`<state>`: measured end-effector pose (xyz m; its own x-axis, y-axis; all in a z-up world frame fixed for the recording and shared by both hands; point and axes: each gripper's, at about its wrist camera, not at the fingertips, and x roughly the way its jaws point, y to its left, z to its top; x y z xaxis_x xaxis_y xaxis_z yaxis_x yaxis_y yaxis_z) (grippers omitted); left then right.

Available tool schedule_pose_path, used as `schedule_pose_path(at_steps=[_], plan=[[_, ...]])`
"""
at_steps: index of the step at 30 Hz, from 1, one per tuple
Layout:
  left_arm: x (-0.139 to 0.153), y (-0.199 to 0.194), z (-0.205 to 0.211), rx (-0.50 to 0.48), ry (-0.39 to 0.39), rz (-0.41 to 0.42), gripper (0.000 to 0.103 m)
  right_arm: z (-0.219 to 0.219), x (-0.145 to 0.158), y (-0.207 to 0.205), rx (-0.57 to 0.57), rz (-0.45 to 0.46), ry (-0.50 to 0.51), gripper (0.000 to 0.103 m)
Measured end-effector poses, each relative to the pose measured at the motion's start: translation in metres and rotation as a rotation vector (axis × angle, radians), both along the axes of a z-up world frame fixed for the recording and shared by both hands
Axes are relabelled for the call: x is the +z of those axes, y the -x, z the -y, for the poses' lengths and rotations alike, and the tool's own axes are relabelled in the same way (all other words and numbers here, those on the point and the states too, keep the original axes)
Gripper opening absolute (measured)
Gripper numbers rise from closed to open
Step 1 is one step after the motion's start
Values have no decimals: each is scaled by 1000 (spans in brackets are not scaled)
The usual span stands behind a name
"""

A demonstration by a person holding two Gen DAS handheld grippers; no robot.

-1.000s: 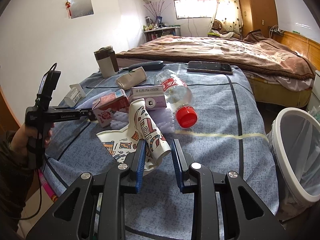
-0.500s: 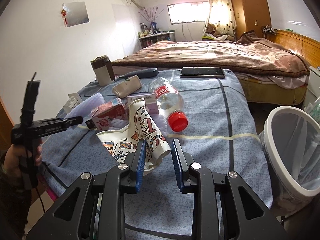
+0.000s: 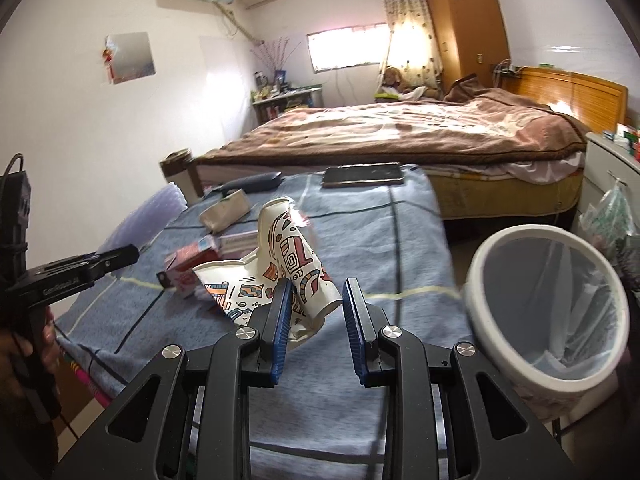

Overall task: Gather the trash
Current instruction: 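Carry the foam net and paper cup over the wastebasket and release both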

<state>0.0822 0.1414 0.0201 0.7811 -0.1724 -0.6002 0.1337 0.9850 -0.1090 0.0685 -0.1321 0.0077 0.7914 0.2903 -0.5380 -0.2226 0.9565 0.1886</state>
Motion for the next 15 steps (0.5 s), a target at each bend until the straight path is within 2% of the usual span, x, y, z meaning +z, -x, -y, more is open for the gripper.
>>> schedule_pose_path(at_steps=[7, 15], plan=[[6, -3, 46, -80, 21, 2, 27, 30, 6, 2, -89, 18, -11, 28], [8, -10, 106, -160, 3, 13, 27, 61, 8, 0, -178, 23, 9, 29]])
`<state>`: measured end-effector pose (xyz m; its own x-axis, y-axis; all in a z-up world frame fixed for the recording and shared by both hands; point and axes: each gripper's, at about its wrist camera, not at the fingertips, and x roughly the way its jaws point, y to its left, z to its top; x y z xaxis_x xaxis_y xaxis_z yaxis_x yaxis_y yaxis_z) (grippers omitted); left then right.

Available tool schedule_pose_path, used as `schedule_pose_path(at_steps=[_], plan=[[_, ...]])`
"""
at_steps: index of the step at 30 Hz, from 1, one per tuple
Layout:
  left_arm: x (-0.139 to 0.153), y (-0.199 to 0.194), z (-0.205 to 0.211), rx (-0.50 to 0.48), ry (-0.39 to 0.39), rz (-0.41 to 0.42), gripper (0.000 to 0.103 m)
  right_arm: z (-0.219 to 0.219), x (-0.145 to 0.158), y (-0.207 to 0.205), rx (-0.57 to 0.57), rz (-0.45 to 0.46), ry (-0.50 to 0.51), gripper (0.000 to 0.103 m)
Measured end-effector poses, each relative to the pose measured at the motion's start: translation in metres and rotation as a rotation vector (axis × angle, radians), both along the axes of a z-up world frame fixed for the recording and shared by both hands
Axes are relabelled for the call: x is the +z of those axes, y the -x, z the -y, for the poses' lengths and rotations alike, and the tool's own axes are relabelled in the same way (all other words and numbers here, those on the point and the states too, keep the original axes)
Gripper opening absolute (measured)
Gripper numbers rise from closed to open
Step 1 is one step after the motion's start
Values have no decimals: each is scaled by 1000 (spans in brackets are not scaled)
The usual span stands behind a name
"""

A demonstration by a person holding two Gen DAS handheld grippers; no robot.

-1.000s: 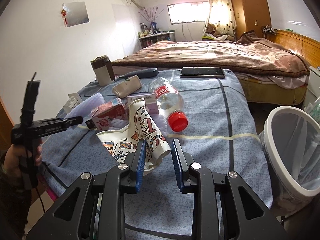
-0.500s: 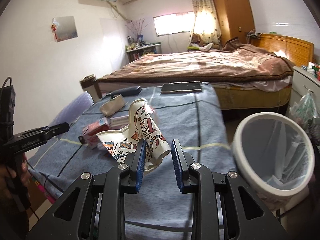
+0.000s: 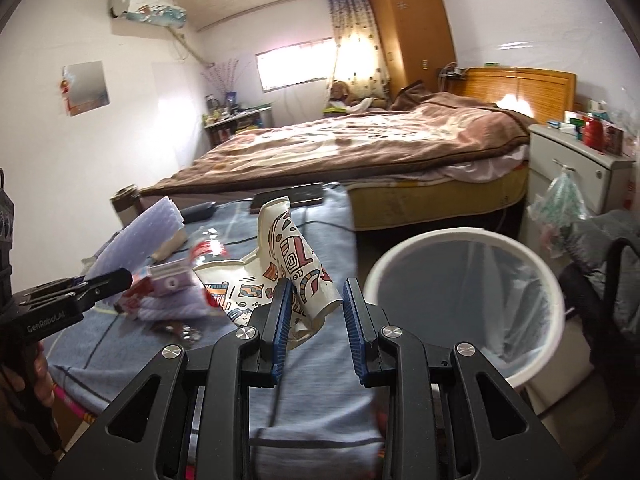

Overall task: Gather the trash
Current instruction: 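Carry the foam net and paper cup over the wastebasket and release both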

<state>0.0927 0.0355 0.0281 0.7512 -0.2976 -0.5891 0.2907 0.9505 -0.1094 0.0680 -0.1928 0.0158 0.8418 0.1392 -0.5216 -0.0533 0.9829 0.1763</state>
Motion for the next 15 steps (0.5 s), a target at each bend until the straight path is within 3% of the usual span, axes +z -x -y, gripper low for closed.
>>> schedule_pose_path(at_steps=[15], plan=[[-8, -25, 117, -205, 12, -55, 27, 77, -6, -4, -221, -38, 58, 29]])
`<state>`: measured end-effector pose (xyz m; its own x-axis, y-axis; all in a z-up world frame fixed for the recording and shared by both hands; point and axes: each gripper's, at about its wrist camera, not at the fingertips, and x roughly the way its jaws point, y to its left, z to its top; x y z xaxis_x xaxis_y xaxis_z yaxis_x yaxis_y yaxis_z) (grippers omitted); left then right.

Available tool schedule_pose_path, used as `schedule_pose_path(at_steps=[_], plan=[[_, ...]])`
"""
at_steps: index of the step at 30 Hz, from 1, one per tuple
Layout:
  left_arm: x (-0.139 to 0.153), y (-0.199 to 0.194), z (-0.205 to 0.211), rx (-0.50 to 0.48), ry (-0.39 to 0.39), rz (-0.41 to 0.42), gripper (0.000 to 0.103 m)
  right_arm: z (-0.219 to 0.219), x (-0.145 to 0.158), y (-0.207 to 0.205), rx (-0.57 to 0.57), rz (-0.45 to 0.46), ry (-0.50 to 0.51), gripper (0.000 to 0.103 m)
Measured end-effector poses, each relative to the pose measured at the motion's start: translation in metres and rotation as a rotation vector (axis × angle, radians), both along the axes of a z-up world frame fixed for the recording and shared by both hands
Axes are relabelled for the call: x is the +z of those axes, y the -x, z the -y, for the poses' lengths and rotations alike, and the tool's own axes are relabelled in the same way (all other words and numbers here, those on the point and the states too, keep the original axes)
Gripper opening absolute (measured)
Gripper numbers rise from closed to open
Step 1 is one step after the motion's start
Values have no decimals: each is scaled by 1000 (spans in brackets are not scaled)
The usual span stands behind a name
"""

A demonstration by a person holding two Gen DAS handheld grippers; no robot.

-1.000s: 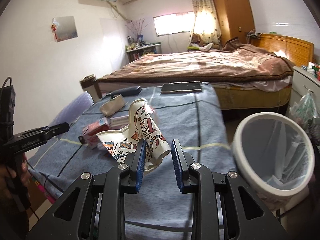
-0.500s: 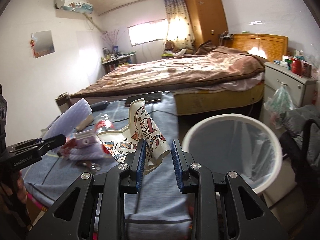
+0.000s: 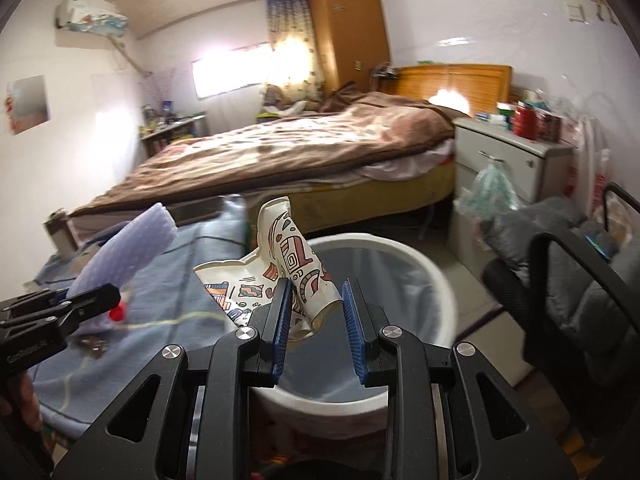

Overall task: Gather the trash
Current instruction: 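Carry the foam net and paper cup over the wastebasket and release both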

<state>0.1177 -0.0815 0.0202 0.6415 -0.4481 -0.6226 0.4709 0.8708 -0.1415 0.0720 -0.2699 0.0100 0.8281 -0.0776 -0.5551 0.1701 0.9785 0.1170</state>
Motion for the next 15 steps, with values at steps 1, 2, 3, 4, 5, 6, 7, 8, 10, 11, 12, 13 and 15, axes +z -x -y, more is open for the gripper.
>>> schedule_pose_path(at_steps=[1, 2, 3, 4, 5, 6, 7, 8, 10, 11, 12, 13, 15], plan=[[-1, -2, 6, -8, -1, -5, 27, 3, -1, -1, -14, -7, 9, 29], [-4, -4, 12, -17, -7, -9, 27, 5, -4, -3, -30, -19, 29, 29], [-6, -7, 18, -25, -9, -21, 27, 7, -5, -4, -39, -26, 41, 29], [-8, -8, 23, -32, -9, -32, 27, 10, -8, -7, -47, -40, 51, 29], [-11, -10, 28, -41, -10, -41, 27, 12, -11, -8, -51, -53, 53, 29], [-14, -11, 32, -48, -12, -55, 27, 13, -13, -10, -53, -63, 56, 29], [-17, -12, 37, -52, -15, -64, 27, 17, -15, -11, -55, -71, 57, 29], [-19, -12, 43, -61, -23, -68, 27, 18, -18, -14, -58, -86, 60, 29], [-24, -13, 52, -70, -39, -77, 28, 23, -22, -15, -58, -102, 62, 29], [-26, -14, 59, -76, -50, -75, 28, 26, -24, -15, -59, -111, 63, 29], [-28, -14, 63, -79, -57, -78, 28, 27, -25, -16, -62, -122, 65, 29], [-29, -15, 66, -78, -63, -84, 28, 29, -26, -17, -67, -128, 69, 29], [-31, -17, 69, -80, -66, -90, 29, 32, -29, -21, -83, -152, 82, 29]])
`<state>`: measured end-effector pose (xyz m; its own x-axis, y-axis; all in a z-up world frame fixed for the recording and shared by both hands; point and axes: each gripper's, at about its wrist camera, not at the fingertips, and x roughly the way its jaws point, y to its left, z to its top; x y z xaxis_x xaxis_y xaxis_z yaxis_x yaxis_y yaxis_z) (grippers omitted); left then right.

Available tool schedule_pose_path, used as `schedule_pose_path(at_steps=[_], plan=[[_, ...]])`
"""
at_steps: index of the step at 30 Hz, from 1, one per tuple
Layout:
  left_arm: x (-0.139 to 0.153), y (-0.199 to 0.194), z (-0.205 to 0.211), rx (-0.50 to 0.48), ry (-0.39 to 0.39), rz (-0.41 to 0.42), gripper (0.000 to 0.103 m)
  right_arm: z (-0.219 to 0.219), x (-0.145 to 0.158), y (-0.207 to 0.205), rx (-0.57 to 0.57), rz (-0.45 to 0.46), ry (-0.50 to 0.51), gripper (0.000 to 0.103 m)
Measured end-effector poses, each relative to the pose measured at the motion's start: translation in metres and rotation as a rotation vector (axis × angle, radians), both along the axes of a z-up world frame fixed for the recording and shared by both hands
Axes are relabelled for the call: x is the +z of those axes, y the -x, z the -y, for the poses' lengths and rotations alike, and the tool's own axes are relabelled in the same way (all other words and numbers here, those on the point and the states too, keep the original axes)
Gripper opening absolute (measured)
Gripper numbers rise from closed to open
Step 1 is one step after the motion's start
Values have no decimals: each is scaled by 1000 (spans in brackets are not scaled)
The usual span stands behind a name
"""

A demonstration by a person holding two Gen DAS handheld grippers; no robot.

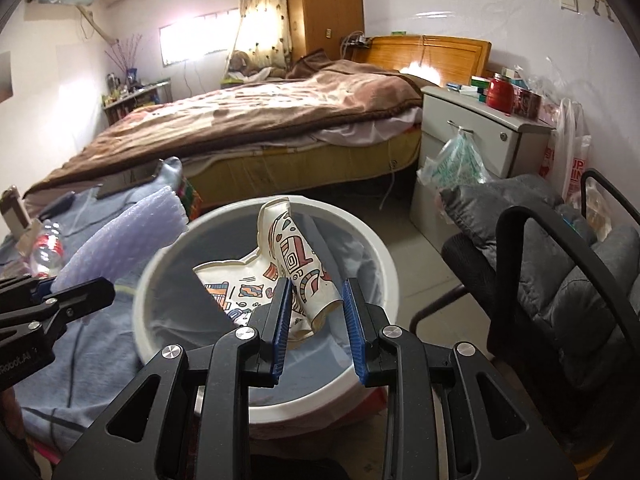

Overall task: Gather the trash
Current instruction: 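Carry the foam net and paper cup over the wastebasket and release both, then move both open grippers back to the table toward the bottle and cartons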

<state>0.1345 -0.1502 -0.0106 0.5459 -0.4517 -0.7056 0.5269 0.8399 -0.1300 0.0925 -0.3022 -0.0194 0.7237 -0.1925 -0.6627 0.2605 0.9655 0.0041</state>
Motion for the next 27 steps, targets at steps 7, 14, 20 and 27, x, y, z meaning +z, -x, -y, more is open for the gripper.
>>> schedule_pose_path(at_steps=[7, 14, 20, 27], plan=[[-4, -2, 6, 1, 1, -6, 58, 4, -5, -1, 1, -35, 7, 41], [0, 4, -2, 9, 14, -7, 59, 4, -1, 5, -18, -15, -16, 60], [11, 9, -26, 58, 39, 24, 64, -7, 12, 14, -9, 35, -35, 60], [24, 21, -58, 114, 49, 74, 65, -27, 25, 19, 32, 89, -40, 60]])
